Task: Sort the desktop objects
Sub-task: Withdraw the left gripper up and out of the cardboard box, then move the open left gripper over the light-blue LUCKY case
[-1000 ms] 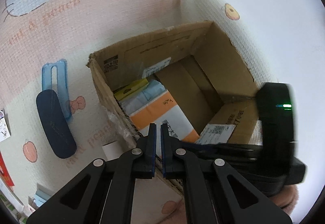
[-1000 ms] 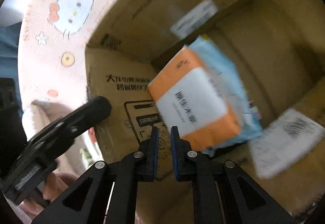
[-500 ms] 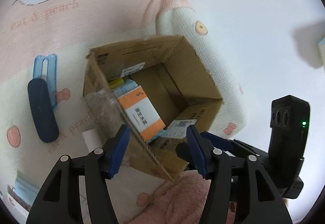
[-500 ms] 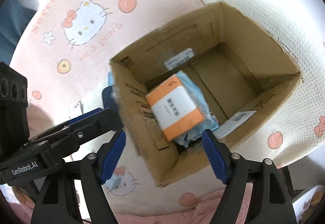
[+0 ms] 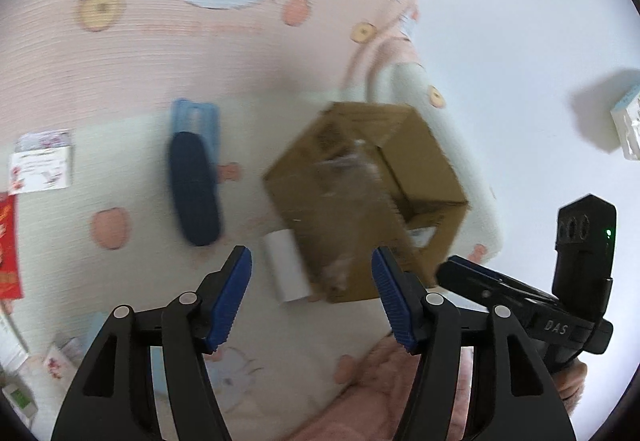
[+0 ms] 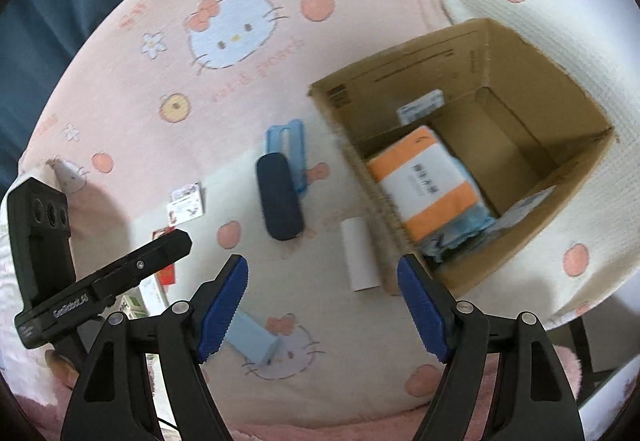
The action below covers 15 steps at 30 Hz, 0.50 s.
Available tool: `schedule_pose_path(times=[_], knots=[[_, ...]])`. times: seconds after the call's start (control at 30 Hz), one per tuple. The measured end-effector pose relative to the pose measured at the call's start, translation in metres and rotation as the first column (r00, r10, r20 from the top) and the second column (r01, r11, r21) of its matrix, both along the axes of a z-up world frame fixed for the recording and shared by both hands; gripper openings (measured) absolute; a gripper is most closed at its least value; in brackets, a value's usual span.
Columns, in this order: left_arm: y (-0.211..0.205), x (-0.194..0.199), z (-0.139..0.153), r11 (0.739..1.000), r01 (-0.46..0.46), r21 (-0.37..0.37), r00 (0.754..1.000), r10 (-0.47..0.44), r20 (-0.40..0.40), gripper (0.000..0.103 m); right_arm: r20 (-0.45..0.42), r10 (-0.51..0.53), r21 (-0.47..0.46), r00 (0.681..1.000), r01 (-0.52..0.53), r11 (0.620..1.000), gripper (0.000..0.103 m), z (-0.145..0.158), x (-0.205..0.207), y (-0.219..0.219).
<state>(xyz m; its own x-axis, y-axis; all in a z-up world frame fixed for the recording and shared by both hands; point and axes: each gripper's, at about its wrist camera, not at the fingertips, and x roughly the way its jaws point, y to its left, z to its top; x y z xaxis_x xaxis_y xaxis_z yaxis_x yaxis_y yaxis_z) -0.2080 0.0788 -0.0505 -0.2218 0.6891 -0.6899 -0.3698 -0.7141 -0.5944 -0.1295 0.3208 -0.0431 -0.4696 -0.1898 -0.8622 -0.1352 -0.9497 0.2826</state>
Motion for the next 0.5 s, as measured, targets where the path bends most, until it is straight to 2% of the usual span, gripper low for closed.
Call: schedule_pose_path(times=[0.07, 0.3, 0.43, 0.5], knots=[[-0.015, -0.002, -0.006, 1.0, -0.028, -0.005, 1.0, 0.028, 0.0, 0.067, -0.022, 0.009, 0.002, 1.0, -0.009, 1.0, 0.076, -0.004, 0.003, -0.011], [-0.03, -0.004, -0.024, 0.999, -0.045, -0.003, 0.999, 0.045, 0.007, 0.067, -0.121, 0.061, -0.031, 0.991, -0.065, 0.997, 0.076, -0.023, 0.012, -0.039], [-0.031, 0.004, -0.04, 1.0, -0.021, -0.014, 1.0, 0.021, 0.017, 0.067, -0.164, 0.065, -0.03, 0.984, -0.071, 0.997, 0.076, -0.04, 0.019, -0.049], [-0.028, 0.009, -0.049, 1.0, 0.004, -0.029, 1.0, -0.004, 0.013, 0.067, -0.169, 0.059, -0.063, 0.984, -0.071, 0.995, 0.076, -0.055, 0.021, -0.049]])
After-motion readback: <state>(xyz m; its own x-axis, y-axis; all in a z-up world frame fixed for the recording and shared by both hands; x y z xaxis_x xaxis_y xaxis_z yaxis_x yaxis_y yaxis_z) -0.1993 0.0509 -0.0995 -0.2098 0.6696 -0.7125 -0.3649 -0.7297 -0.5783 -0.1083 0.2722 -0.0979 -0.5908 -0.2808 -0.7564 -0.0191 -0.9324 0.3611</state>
